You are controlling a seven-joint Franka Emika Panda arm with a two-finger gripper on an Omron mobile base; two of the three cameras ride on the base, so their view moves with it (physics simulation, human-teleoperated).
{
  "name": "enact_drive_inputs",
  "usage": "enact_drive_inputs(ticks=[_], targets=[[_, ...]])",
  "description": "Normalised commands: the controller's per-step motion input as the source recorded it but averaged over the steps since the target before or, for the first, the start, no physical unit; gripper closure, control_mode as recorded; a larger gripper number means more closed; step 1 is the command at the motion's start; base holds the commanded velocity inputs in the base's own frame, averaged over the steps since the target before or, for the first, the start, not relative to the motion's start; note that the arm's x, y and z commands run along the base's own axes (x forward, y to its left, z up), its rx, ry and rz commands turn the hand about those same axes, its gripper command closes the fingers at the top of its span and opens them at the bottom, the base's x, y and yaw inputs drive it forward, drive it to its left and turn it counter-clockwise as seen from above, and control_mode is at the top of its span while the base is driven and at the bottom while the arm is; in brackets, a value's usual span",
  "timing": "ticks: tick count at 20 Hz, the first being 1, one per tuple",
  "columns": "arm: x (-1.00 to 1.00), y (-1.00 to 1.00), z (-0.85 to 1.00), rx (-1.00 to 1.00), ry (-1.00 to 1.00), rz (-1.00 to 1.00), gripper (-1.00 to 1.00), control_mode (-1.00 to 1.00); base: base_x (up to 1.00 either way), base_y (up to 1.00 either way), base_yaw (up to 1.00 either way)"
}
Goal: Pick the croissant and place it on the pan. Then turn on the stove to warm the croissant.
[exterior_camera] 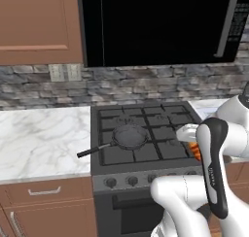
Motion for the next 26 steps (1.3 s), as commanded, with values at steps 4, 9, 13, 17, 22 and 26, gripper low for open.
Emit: enact_drive_inputs(ticks=[4, 9, 13, 17, 22, 26], targets=[[0.0, 0.0, 0.0, 0.0, 0.0, 0.0, 1.0, 1.0, -0.07, -0.48, 0.0], [0.0, 0.0, 0.0, 0.0, 0.0, 0.0, 1.0, 1.0, -0.01, -0.39, 0.0], [0.0, 0.0, 0.0, 0.0, 0.0, 0.0, 1.0, 1.0, 0.17, 0.0, 0.0], [0.0, 0.0, 0.0, 0.0, 0.0, 0.0, 1.0, 1.0, 0.43, 0.2, 0.0], [0.0, 0.0, 0.0, 0.0, 0.0, 0.0, 1.0, 1.0, 0.48, 0.31, 0.0], [0.0, 0.0, 0.0, 0.0, 0.0, 0.0, 1.0, 1.0, 0.43, 0.31, 0.0]])
